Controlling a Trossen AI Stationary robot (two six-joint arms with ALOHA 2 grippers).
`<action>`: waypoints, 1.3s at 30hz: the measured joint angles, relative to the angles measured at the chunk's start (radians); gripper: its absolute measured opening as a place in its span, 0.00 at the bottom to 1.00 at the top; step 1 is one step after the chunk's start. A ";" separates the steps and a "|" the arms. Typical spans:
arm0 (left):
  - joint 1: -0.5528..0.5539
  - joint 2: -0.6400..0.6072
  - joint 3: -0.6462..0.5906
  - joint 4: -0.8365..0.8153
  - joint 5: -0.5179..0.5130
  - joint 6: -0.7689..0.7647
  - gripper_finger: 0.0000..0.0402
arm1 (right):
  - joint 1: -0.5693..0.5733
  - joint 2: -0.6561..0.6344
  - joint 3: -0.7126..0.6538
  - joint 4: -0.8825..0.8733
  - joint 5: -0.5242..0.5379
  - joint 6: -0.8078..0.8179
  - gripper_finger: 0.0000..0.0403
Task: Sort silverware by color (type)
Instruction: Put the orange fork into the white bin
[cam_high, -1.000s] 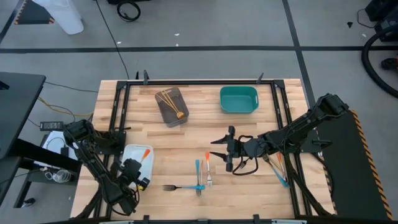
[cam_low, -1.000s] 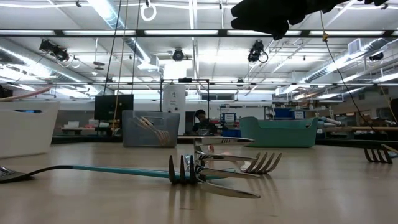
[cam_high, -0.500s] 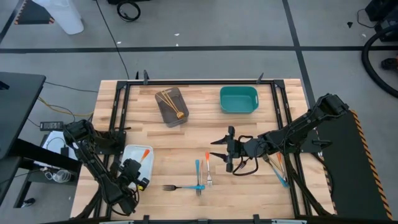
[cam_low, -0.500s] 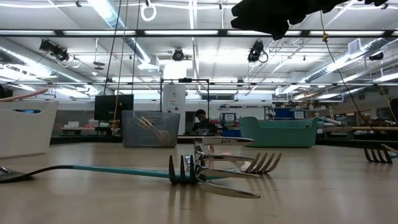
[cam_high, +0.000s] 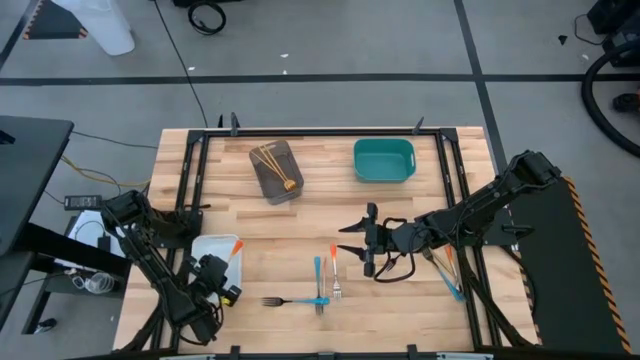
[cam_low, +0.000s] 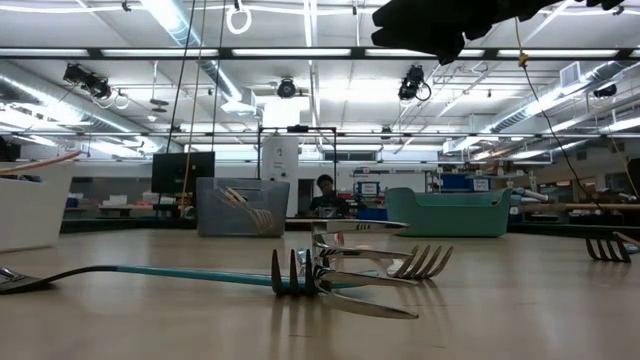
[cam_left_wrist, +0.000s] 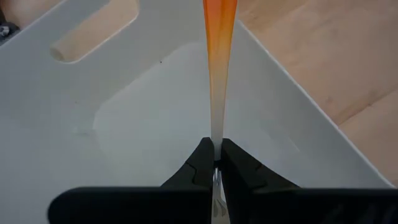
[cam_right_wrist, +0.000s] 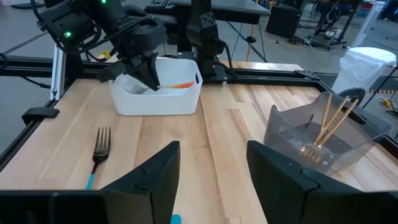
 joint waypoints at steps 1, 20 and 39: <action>0.000 0.000 0.000 0.000 0.000 0.000 0.05 | 0.000 0.000 0.000 0.000 0.000 0.000 0.49; 0.001 -0.033 -0.006 -0.026 0.025 -0.020 0.37 | 0.001 0.000 0.000 0.001 0.000 0.013 0.49; 0.097 -0.136 -0.003 -0.060 0.048 0.108 0.40 | 0.002 0.000 0.000 0.001 -0.008 0.027 0.49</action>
